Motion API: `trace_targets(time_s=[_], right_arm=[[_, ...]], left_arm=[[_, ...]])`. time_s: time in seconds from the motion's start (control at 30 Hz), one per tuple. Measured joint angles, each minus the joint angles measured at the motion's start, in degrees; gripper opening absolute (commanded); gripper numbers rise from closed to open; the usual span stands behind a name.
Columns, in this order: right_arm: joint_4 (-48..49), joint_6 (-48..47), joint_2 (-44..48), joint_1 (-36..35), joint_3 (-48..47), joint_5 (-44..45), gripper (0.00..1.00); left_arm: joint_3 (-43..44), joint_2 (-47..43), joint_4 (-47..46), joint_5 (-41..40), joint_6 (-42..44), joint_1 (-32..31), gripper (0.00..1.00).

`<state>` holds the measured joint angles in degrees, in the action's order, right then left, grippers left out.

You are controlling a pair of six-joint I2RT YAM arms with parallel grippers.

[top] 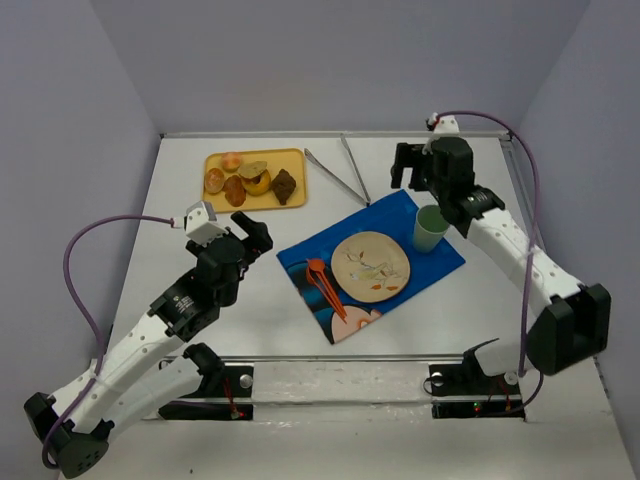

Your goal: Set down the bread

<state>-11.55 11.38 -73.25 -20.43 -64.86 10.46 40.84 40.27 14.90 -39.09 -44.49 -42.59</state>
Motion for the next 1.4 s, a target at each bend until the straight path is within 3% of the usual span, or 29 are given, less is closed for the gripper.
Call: trace_targets(time_s=[0.23, 0.47, 0.67, 0.97, 1.2, 1.33, 1.4], right_arm=[[-2.43, -8.24, -27.76, -3.98, -24.46, -4.74, 1.00], [-12.33, -17.57, -53.81, -4.81, -49.13, -7.26, 1.00], [-22.10, -21.94, -68.94, -4.79, -64.28, -7.32, 1.00], [-26.38, -23.02, -74.20, -4.66, -70.51, -6.86, 1.00], [-26.38, -21.35, -76.74, -3.76, -73.50, -11.63, 0.98], [-26.32, -19.06, -77.11, -2.62, -73.72, -14.64, 0.86], [-26.12, -18.23, -77.15, -2.32, -73.75, -15.65, 0.75]], left_arm=[[0.00, 0.00, 1.22, -1.07, -0.13, 0.31, 0.99], [0.00, 0.00, 2.25, -2.43, 0.09, 0.50, 0.99], [0.00, 0.11, 2.51, -3.63, 0.48, 0.79, 0.99], [0.02, 1.75, 2.54, -5.14, 1.20, 1.11, 0.99], [0.02, 1.88, 2.54, -5.97, 1.22, 1.57, 0.99], [0.02, 1.88, 2.54, -6.29, 1.22, 1.75, 0.99], [0.02, 1.88, 2.54, -6.47, 1.22, 1.81, 0.99]])
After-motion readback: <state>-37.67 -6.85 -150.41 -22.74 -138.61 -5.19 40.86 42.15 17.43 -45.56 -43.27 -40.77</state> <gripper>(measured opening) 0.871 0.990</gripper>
